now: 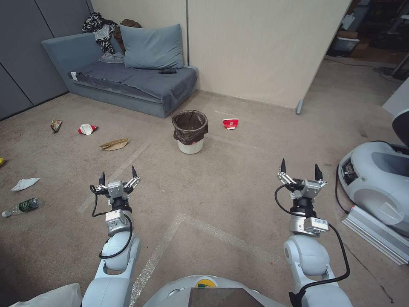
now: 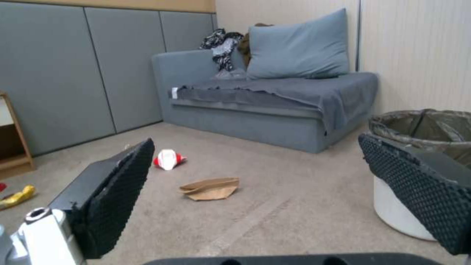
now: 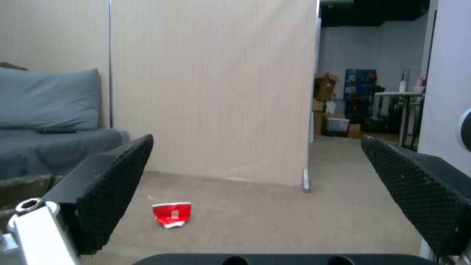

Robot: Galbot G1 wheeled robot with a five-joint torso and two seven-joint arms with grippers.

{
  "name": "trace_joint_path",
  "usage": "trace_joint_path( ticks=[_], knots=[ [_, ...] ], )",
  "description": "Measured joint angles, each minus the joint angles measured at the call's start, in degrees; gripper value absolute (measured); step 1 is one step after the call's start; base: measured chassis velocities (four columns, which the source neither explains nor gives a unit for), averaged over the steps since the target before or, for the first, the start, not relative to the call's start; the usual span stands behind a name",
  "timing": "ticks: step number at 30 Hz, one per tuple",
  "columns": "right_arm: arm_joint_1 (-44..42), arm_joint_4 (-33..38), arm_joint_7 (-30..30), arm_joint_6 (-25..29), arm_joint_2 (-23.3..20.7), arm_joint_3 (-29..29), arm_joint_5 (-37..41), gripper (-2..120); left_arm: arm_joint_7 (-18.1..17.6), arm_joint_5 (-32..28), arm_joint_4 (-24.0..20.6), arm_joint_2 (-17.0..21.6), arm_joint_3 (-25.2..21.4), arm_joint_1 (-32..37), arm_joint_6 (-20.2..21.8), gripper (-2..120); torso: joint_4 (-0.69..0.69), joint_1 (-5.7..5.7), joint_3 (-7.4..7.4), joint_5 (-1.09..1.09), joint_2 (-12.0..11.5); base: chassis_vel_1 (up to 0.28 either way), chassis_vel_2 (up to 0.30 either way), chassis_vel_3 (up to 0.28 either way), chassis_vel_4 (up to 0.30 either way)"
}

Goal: Pick up the trash bin, then pick up the garbage from the floor and place it into the trash bin.

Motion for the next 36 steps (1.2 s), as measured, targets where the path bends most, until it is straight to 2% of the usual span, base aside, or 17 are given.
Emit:
trace_joint_path(
  ticks=[24, 33, 36],
  knots=[
    [-0.6, 0.0, -0.5, 0.7, 0.0, 0.2, -1.2, 100, 0.2, 0.7, -0.5, -0.9, -0.2, 0.8, -0.2, 100, 0.00, 0.00, -0.01, 0.00, 0.0, -0.011, 0.005, 0.008, -0.008],
    [-0.6, 0.1, -0.6, 0.8, 0.0, 0.1, -1.2, 100, 0.2, 0.8, -0.8, -1.1, -0.2, 1.1, -0.3, 100, 0.02, 0.00, 0.00, 0.01, 0.0, -0.179, 0.189, 0.183, -0.176],
    [-0.7, 0.1, -0.6, 0.8, 0.1, 0.1, -1.3, 100, 0.2, 0.8, -0.8, -1.0, -0.2, 1.1, -0.3, 100, -0.02, 0.01, 0.01, -0.01, 0.0, -0.237, 0.262, 0.229, -0.249]
  ],
)
